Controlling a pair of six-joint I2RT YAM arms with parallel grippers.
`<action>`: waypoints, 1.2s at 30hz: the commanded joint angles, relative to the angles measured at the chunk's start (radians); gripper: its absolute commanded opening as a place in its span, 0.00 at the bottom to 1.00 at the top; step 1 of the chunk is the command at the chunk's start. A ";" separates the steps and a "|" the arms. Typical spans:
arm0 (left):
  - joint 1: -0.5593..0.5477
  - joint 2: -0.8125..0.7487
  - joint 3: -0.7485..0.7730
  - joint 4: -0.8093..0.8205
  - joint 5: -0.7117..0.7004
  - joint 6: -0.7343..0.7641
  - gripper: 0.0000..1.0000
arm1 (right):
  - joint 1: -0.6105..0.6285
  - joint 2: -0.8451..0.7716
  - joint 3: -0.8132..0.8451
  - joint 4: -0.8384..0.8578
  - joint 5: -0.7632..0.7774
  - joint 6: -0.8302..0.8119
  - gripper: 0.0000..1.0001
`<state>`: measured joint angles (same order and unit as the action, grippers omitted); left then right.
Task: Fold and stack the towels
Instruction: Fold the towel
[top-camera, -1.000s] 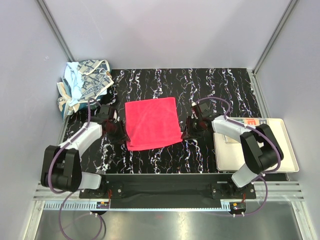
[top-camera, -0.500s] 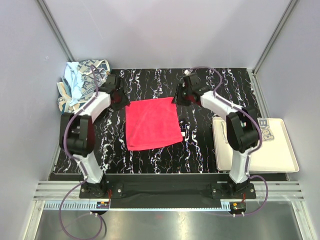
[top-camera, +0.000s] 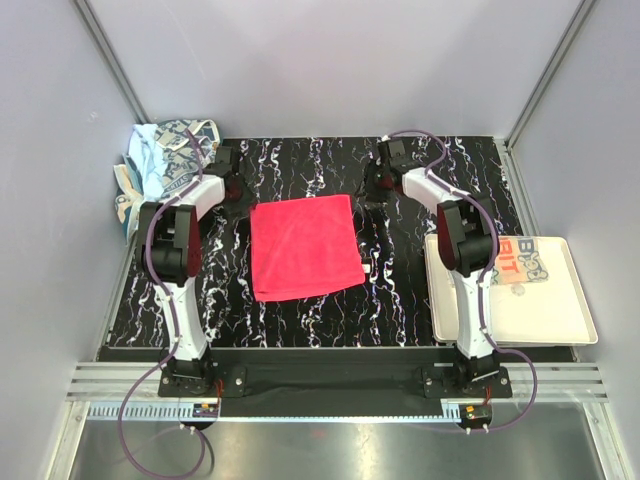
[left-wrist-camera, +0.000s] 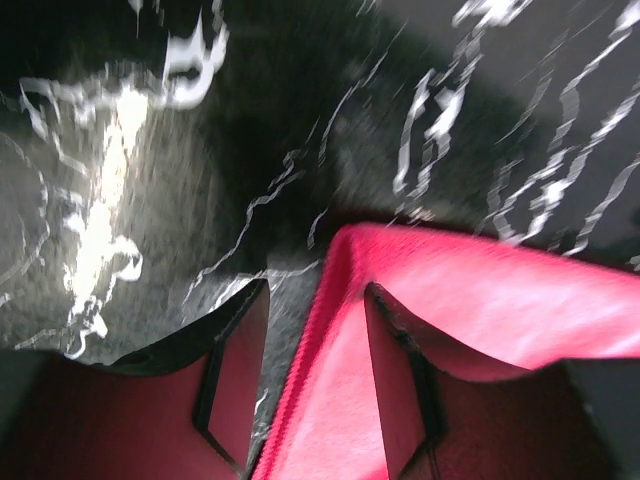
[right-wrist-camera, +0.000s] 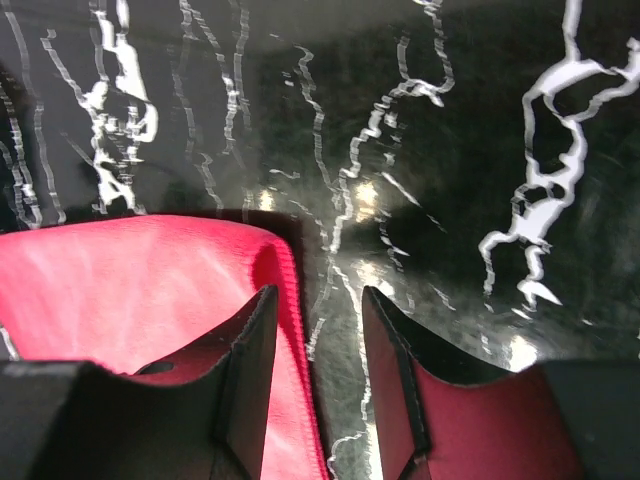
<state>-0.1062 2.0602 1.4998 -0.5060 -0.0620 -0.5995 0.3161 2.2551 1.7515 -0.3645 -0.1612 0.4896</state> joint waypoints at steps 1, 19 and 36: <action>0.002 0.005 0.063 0.081 0.007 0.007 0.47 | 0.012 0.003 0.069 0.012 -0.041 -0.008 0.46; 0.005 0.060 0.059 0.133 0.033 -0.023 0.43 | 0.015 0.101 0.126 0.044 -0.132 0.083 0.45; 0.005 0.094 0.069 0.136 0.031 -0.029 0.28 | 0.024 0.156 0.158 0.078 -0.144 0.132 0.38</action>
<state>-0.1047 2.1269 1.5345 -0.3931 -0.0376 -0.6254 0.3267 2.3936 1.8687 -0.3054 -0.2913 0.6094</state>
